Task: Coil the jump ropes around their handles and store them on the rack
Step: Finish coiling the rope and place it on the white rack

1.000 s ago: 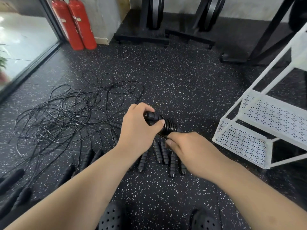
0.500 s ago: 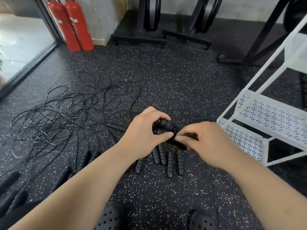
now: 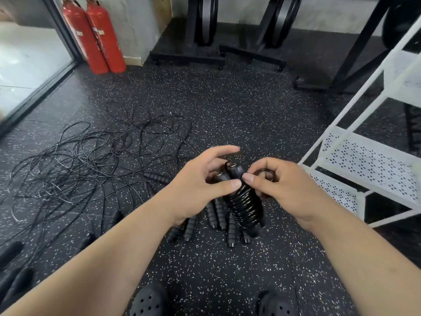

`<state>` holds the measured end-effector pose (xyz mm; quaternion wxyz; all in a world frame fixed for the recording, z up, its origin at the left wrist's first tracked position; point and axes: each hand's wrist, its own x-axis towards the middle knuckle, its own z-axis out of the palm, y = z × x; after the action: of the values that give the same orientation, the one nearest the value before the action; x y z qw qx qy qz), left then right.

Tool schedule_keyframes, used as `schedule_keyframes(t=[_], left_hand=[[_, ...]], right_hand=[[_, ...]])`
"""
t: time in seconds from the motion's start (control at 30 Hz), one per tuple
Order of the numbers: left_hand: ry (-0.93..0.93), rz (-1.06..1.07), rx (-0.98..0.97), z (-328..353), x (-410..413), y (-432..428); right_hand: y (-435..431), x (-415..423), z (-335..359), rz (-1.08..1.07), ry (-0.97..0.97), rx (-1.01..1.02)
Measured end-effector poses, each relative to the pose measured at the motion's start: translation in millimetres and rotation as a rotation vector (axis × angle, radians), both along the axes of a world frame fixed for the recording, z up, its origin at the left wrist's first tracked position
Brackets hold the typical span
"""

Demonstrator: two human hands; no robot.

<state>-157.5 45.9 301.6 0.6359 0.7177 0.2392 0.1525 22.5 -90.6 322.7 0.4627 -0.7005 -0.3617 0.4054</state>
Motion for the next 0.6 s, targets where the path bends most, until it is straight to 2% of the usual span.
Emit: schedule_keyframes(t=[0.13, 0.27, 0.6], left_hand=[[-0.151, 0.184, -0.288, -2.0, 2.8, -8.1], [-0.206, 0.241, -0.522, -0.9, 8.7, -23.9], [-0.189, 0.218, -0.424, 0.6, 14.0, -33.7]], right_hand=[[5.1, -16.1, -5.8, -0.075, 0.163, 0.066], [10.0, -30.0, -10.8, -0.183, 0.197, 0.164], [13.2, -33.1, -12.1, -0.325, 0.255, 0.237]])
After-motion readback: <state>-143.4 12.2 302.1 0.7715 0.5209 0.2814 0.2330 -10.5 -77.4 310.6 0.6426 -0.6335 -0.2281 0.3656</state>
